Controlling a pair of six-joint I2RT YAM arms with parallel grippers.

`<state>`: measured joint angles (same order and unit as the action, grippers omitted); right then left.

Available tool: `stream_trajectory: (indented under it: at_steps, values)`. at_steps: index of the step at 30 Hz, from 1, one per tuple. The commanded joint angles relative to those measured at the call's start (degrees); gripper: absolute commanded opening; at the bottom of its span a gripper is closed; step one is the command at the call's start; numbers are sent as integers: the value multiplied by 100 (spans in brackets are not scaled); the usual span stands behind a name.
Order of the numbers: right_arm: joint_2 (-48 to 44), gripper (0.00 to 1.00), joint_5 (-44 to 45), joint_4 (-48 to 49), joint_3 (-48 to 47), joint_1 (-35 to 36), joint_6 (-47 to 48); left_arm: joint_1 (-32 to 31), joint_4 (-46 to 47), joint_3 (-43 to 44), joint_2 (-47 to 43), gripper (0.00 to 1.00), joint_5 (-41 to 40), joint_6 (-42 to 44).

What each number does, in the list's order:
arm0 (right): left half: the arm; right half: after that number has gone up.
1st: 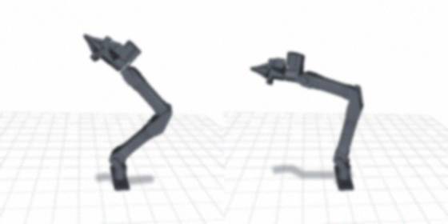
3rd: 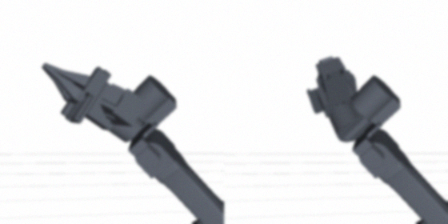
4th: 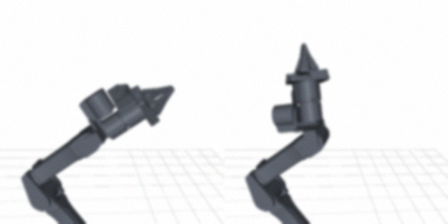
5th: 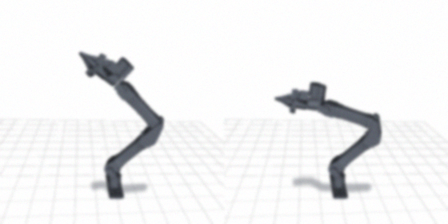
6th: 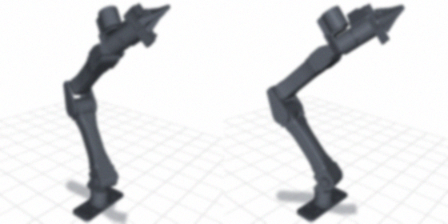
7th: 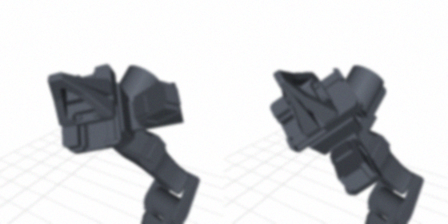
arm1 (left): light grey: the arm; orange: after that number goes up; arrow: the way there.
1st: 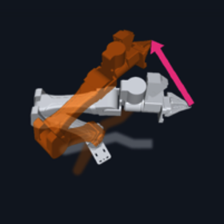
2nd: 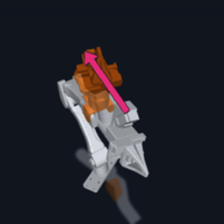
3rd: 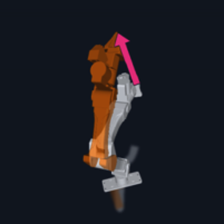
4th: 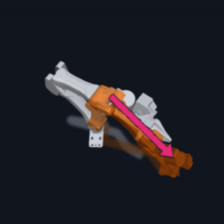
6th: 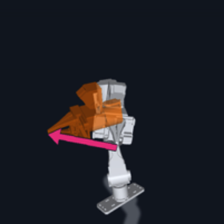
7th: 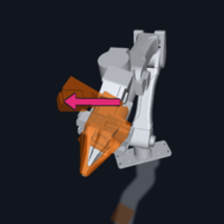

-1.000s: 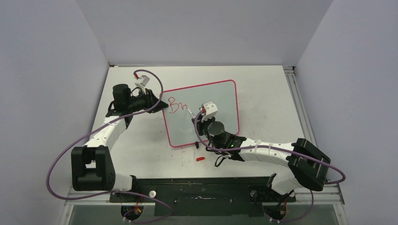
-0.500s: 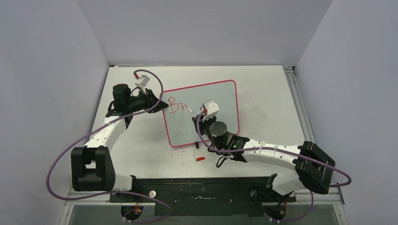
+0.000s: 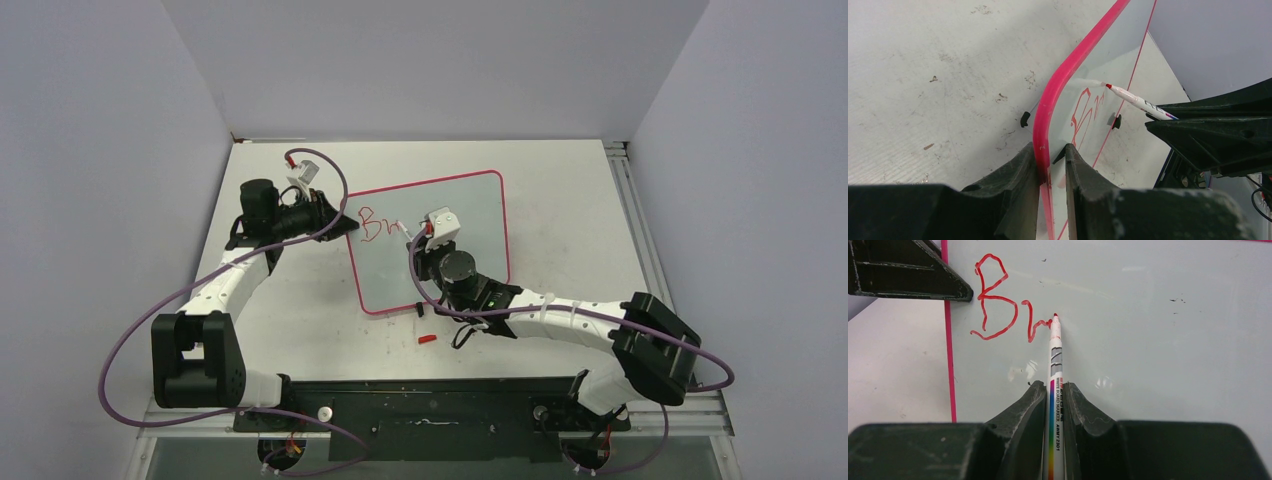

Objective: Write a sentence on the whiteboard

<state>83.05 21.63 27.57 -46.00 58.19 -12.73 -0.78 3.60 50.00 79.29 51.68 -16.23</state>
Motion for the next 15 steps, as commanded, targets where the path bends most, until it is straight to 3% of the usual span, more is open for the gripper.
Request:
stream_trajectory:
  at_steps: [1, 15]
  values:
    - [49, 5, 14, 381, -259, -58, 32, -72, 70, 168, -150, 15, -1, 146]
    - [92, 5, -77, 354, -261, -132, -31, -72, 61, 168, -150, 15, 0, 146]
